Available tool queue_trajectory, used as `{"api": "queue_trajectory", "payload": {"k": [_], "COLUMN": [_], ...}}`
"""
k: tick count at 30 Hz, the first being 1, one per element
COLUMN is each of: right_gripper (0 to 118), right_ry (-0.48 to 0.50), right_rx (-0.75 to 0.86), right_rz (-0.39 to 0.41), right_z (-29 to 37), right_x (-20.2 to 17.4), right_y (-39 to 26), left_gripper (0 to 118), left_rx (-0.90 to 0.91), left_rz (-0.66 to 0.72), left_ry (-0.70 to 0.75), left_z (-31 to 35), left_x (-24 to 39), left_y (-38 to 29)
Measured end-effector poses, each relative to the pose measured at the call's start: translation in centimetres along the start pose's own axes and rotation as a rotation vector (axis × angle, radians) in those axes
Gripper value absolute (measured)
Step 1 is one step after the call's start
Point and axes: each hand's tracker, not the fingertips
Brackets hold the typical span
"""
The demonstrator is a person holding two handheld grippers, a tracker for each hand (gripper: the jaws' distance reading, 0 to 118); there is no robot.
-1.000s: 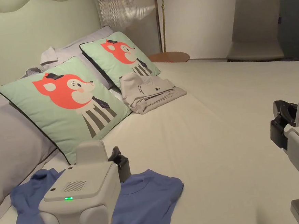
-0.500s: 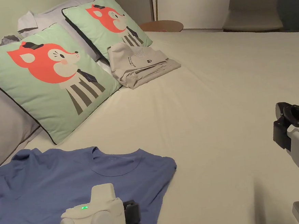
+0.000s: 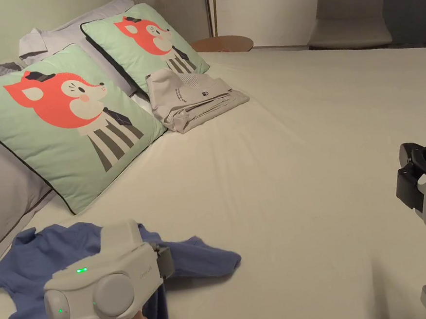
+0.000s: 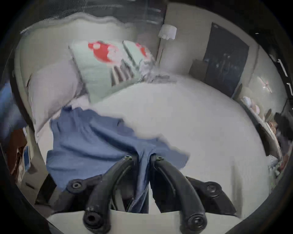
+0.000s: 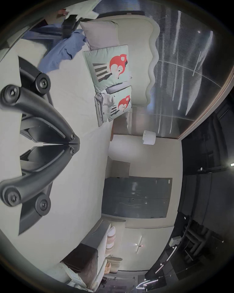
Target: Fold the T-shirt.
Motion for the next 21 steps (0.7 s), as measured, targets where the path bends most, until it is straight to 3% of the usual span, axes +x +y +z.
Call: {"api": "queue_trajectory", "payload": {"k": [12,16,21], "right_gripper": [1,1,1], "right_ry": [-0.156,-0.236,-0.319], "right_rx": [0.091,0.099,0.093], "right_rz": [-0.055,-0.058,-0.064], "right_z": [7.4,10.0,12.8], "right_x": [7.7,10.8,14.1], "right_y": [1.3,1.1,0.4], "left_gripper": [9,9,9], "left_rx": [0.362,0.282,0.083], "left_rz": [-0.125,-0.143,-0.265], "left_ry": [-0.545,-0.718,-0.768], "left_z": [9.7,9.4,5.8], "left_x": [16.8,22.5,28.3], "left_y": [4.7,2.5,-3.9]}}
